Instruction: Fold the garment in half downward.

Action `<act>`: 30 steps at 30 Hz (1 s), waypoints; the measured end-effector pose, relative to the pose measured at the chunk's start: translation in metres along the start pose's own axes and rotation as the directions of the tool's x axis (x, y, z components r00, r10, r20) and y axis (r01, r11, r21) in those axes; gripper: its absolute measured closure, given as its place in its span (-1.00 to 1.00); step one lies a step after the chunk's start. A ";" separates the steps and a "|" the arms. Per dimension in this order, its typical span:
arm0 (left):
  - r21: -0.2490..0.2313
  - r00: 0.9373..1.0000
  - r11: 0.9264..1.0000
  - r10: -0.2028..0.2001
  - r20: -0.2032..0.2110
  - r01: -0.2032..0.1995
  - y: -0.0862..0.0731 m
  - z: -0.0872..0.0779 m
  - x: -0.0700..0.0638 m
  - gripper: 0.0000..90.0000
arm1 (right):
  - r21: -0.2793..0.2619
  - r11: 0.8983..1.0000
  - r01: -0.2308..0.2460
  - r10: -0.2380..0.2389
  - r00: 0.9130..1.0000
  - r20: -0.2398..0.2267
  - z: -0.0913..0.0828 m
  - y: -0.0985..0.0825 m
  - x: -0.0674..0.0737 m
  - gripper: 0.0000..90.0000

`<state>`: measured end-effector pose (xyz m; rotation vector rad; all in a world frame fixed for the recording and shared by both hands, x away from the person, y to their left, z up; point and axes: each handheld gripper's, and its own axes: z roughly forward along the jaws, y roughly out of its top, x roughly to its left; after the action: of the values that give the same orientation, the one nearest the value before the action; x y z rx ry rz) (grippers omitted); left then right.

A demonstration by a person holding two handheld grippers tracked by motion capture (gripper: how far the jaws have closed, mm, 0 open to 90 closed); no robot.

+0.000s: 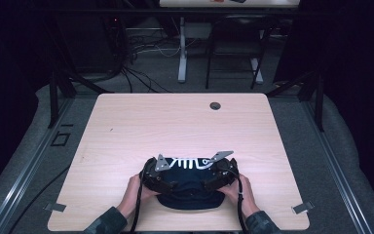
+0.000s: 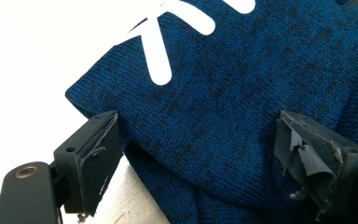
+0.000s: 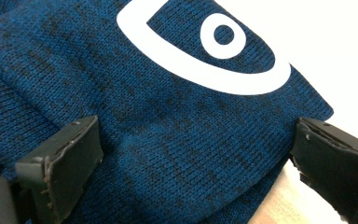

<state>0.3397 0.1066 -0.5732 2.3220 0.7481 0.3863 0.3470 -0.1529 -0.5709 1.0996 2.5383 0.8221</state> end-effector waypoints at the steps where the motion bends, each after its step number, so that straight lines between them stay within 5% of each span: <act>1: -0.003 1.000 1.000 -0.002 0.002 0.002 0.000 0.000 0.000 -0.66 | 0.005 1.000 -0.005 0.005 1.000 -0.004 0.000 0.000 0.000 -0.94; 8: -0.014 0.999 0.999 -0.030 0.014 0.030 0.001 -0.001 0.005 -0.80 | -0.021 1.000 -0.008 0.008 1.000 -0.007 -0.004 0.001 0.000 -0.99; 15: -0.110 0.999 0.993 -0.041 -0.010 0.040 0.003 -0.024 0.008 -0.91 | -0.066 0.998 -0.002 0.003 1.000 0.018 -0.023 0.004 0.001 -1.00; 23: -0.131 0.998 0.990 -0.053 -0.044 0.046 -0.008 -0.045 0.018 -0.92 | -0.108 0.994 0.018 -0.014 0.999 0.038 -0.046 -0.004 0.001 -1.00; 30: -0.135 0.993 0.988 -0.091 -0.072 0.080 -0.018 -0.055 0.029 -0.92 | -0.140 0.990 -0.010 0.019 0.998 0.064 -0.060 -0.017 -0.007 -1.00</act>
<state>0.3307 0.1626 -0.5425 2.1538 0.8315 0.4753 0.3150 -0.1913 -0.5322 1.0840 2.3823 0.9363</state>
